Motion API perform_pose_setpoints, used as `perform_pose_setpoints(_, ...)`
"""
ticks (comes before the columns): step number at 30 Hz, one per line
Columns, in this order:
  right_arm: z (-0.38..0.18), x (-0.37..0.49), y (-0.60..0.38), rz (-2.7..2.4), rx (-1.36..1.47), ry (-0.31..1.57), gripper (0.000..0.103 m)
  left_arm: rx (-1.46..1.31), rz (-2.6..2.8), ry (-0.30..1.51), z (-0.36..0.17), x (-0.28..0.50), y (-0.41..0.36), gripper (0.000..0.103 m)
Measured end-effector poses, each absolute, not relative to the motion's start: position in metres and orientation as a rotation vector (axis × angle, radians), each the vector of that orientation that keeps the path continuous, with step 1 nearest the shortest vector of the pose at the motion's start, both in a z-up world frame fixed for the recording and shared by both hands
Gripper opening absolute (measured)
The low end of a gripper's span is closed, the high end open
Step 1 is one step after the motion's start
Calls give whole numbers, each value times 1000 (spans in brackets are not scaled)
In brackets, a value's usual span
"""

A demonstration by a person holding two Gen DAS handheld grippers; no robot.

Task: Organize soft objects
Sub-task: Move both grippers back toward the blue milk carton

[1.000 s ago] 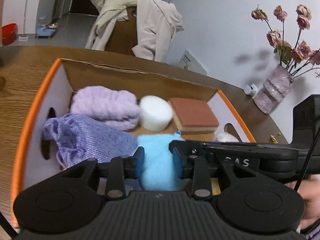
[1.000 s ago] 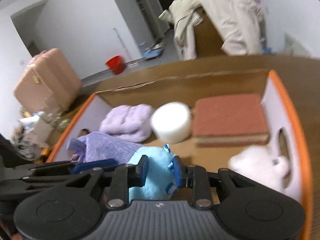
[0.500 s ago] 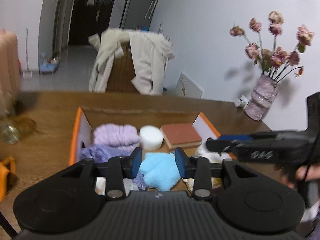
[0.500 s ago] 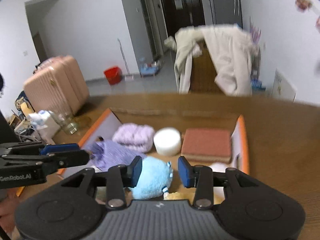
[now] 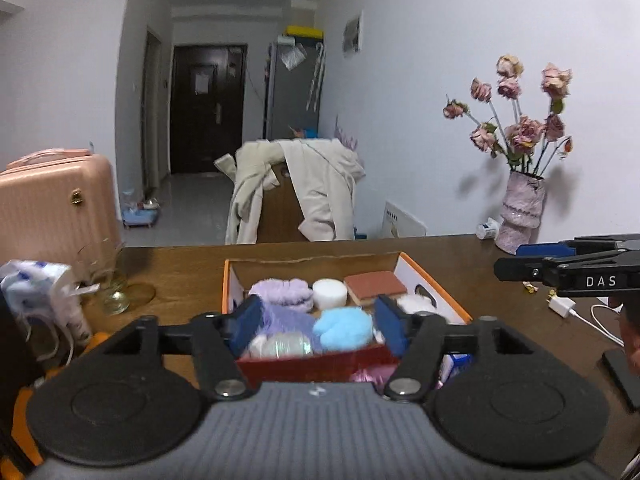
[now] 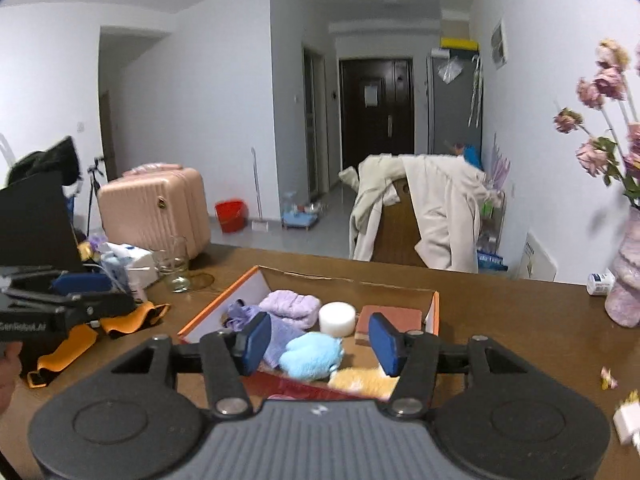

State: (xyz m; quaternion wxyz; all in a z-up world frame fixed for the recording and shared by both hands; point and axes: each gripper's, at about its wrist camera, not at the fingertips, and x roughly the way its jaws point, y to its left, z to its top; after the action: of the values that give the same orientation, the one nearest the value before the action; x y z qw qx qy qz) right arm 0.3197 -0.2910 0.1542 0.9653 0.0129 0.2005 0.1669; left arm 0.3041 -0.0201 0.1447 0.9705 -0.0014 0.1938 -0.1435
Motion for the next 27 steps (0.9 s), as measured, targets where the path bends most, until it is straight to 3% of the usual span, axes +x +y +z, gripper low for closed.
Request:
perform_pose_setpoints(4,116,264,-288,367,53,371,61,-19,-267,378,107,246,-14,76)
perform_pose_setpoints(11,47,196,-294,345,155,461,62,-77,-217,494,50,191,-3,79)
perform_pose_setpoints(27,5,248,-323,257,229,558,62,2,-256,547,35,267,-56,81)
